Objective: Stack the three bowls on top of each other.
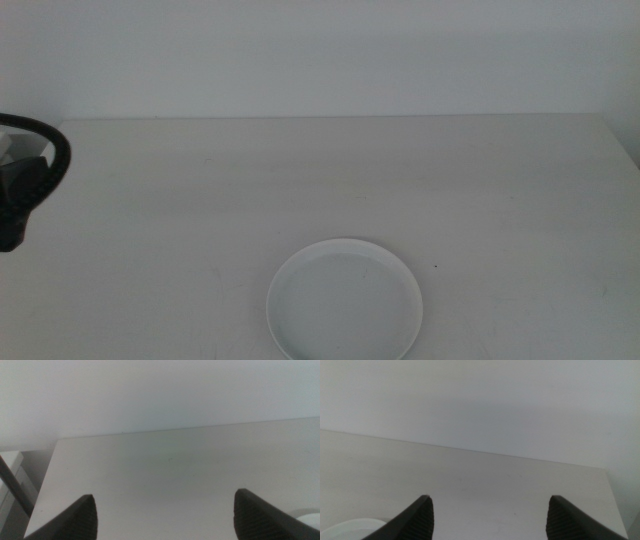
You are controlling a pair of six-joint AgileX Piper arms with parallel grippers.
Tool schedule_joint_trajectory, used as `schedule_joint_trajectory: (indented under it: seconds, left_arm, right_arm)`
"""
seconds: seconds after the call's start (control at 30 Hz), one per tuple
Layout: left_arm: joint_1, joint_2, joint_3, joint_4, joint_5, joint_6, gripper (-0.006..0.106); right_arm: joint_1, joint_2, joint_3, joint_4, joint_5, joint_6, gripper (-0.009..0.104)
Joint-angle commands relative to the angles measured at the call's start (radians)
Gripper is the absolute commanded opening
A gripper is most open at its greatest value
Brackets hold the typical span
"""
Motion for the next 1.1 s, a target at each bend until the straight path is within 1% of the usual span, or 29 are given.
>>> schedule_joint_trajectory:
  seconds: [0.0, 0.17, 0.27, 0.47, 0.7, 0.77, 0.87, 0.93, 1.07]
  left_arm:
    - [-0.002, -0.001, -0.02, -0.015, -0.075, -0.008, 0.105]
    - [-0.002, -0.049, 0.024, -0.013, -0.076, -0.008, 0.105]
    - [-0.002, -0.113, 0.072, -0.013, -0.08, -0.008, 0.105]
    - [-0.001, -0.294, 0.265, -0.013, -0.113, -0.008, 0.105]
    - [-0.001, -0.52, 0.507, -0.013, -0.161, -0.008, 0.105]
    - [-0.001, -0.579, 0.557, -0.013, -0.162, -0.008, 0.105]
    - [-0.001, -0.646, 0.611, -0.013, -0.163, -0.008, 0.105]
    - [-0.001, -0.647, 0.635, -0.01, -0.177, -0.008, 0.105]
    - [-0.001, -0.648, 0.652, 0.006, -0.178, -0.008, 0.105]
  right_arm:
    - [-0.001, 0.004, -0.028, 0.004, -0.075, -0.01, 0.057]
    - [-0.001, -0.005, -0.024, 0.001, -0.076, -0.01, 0.057]
    - [-0.001, -0.056, 0.013, 0.0, -0.094, -0.01, 0.057]
    - [-0.01, -0.194, 0.234, -0.005, -0.18, -0.01, 0.057]
    - [-0.01, -0.424, 0.5, -0.009, -0.184, -0.01, 0.057]
    - [-0.01, -0.47, 0.551, -0.018, -0.184, -0.01, 0.057]
    - [-0.01, -0.516, 0.6, -0.051, -0.183, -0.01, 0.057]
    - [-0.01, -0.517, 0.619, -0.066, -0.185, -0.01, 0.057]
    - [-0.01, -0.517, 0.633, -0.068, -0.181, -0.01, 0.057]
